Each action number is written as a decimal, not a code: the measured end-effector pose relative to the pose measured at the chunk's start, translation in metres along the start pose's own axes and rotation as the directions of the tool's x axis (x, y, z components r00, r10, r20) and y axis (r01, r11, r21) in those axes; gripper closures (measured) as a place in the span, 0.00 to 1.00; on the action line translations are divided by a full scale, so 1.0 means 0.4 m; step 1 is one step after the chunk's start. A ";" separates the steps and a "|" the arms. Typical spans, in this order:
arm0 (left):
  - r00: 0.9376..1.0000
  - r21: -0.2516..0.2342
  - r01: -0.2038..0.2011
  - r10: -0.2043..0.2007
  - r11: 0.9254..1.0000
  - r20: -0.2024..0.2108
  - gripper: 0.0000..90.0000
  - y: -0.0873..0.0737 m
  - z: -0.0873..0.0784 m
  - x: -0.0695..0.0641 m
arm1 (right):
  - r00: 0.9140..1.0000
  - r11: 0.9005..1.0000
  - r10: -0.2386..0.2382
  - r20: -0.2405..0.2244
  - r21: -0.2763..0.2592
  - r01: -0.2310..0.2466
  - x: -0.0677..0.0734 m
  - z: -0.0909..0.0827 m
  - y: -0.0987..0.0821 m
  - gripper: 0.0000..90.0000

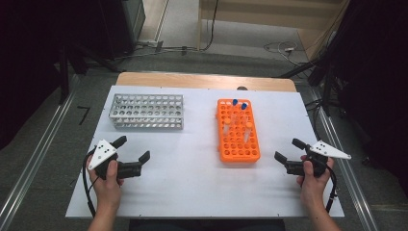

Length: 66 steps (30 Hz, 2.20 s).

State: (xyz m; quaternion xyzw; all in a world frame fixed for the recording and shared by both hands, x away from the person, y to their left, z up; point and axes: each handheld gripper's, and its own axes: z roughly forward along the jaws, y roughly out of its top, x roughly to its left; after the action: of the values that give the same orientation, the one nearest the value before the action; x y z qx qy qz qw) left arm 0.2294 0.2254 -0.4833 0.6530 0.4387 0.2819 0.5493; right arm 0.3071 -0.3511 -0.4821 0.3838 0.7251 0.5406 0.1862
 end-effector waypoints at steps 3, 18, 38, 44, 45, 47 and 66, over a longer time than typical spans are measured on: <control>1.000 -0.002 0.001 -0.001 1.000 -0.002 0.00 0.001 0.002 -0.001 | 1.000 1.000 -0.023 -0.010 0.001 0.023 0.014 -0.002 0.010 0.00; 1.000 0.029 -0.003 0.002 1.000 0.029 0.00 0.008 0.024 -0.020 | 0.997 0.998 -0.069 -0.035 0.008 0.070 0.056 0.022 0.086 0.02; 0.996 0.038 -0.061 0.059 0.997 0.062 0.00 0.067 0.088 -0.066 | 0.996 0.985 -0.044 -0.080 0.163 0.057 0.098 0.200 0.121 0.39; 0.994 0.026 -0.062 0.060 0.998 0.096 0.00 0.092 0.126 -0.083 | 0.997 0.985 -0.022 -0.077 0.171 0.035 0.098 0.211 0.111 0.56; 0.992 0.024 -0.068 0.065 0.997 0.107 0.00 0.100 0.139 -0.092 | 0.994 0.982 -0.026 -0.107 0.184 0.046 0.103 0.217 0.106 0.59; 0.990 0.024 -0.073 0.070 0.997 0.119 0.00 0.105 0.152 -0.101 | 0.992 0.976 -0.057 -0.112 0.201 0.078 0.112 0.226 0.101 0.63; 0.973 0.025 -0.093 0.086 0.995 0.214 0.00 0.124 0.243 -0.139 | 0.989 0.971 -0.120 -0.087 0.196 0.135 0.115 0.232 0.084 0.81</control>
State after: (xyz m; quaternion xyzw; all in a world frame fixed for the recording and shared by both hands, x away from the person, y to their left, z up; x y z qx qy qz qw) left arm 0.2996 0.1300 -0.4521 0.7079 0.3524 0.2272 0.5684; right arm 0.3535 -0.2526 -0.4763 0.3329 0.8058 0.4651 0.1535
